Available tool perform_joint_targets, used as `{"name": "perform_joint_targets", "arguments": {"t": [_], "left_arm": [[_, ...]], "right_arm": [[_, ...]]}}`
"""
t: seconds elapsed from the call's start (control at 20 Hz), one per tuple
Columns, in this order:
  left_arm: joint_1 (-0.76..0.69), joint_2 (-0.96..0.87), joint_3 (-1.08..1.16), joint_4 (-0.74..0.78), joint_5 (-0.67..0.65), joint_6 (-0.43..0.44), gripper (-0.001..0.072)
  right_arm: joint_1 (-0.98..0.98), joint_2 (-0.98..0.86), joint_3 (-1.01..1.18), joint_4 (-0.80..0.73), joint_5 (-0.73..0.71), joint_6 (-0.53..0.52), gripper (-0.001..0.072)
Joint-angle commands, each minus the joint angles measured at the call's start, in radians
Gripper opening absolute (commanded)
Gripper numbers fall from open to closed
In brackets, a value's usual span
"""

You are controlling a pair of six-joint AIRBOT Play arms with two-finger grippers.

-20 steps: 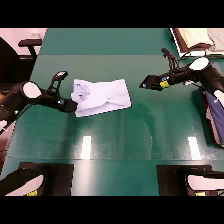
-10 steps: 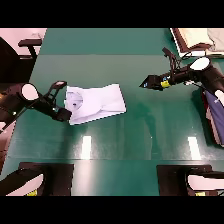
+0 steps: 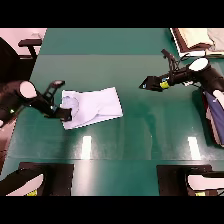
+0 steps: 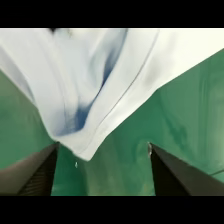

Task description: Fold the shirts.

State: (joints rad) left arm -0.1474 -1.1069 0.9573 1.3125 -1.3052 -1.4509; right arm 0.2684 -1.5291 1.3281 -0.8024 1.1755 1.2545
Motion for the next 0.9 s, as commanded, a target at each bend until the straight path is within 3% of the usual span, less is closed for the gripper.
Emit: {"name": "perform_joint_targets", "arguments": {"t": [0.0, 0.1, 0.15, 0.2, 0.25, 0.4, 0.55, 0.65, 0.7, 0.75, 0.8, 0.85], "left_arm": [[0.000, 0.001, 0.155, -0.083, 0.029, -0.010, 0.0637], [0.000, 0.001, 0.209, -0.103, 0.058, -0.008, 0.0636], [0.000, 0.001, 0.220, -0.105, 0.069, -0.008, 0.0537], [0.000, 0.001, 0.224, -0.106, 0.076, -0.007, 0.0249], [0.000, 0.000, 0.224, -0.106, 0.085, -0.006, 0.0029], [0.000, 0.000, 0.224, -0.111, 0.107, -0.003, 0.0040], [0.000, 0.000, 0.224, -0.124, 0.134, 0.015, 0.0040], [0.000, 0.000, 0.224, -0.142, 0.146, 0.015, 0.0040], [0.000, 0.000, 0.224, -0.159, 0.152, 0.015, 0.0039], [0.000, 0.000, 0.224, -0.182, 0.161, 0.015, 0.0028], [0.000, 0.000, 0.224, -0.206, 0.175, 0.016, 0.0030], [0.000, 0.000, 0.224, -0.229, 0.199, 0.015, 0.0029]], "right_arm": [[0.037, -0.077, 0.000, 0.056, 0.049, 0.005, 0.0638], [0.081, -0.151, 0.000, 0.116, 0.042, 0.005, 0.0639], [0.104, -0.192, 0.000, 0.153, 0.027, 0.004, 0.0639], [0.127, -0.231, 0.000, 0.185, 0.008, 0.002, 0.0638], [0.146, -0.265, 0.000, 0.217, -0.011, 0.000, 0.0639], [0.206, -0.364, 0.051, 0.315, -0.015, -0.018, 0.0638], [0.277, -0.436, 0.169, 0.319, -0.025, -0.017, 0.0618], [0.314, -0.478, 0.252, 0.314, -0.032, -0.017, 0.0489], [0.326, -0.496, 0.289, 0.305, -0.032, -0.018, 0.0365], [0.334, -0.505, 0.319, 0.298, -0.035, -0.018, 0.0146], [0.335, -0.505, 0.342, 0.280, -0.044, -0.018, 0.0017], [0.329, -0.500, 0.365, 0.251, -0.048, -0.018, 0.0016]]}}
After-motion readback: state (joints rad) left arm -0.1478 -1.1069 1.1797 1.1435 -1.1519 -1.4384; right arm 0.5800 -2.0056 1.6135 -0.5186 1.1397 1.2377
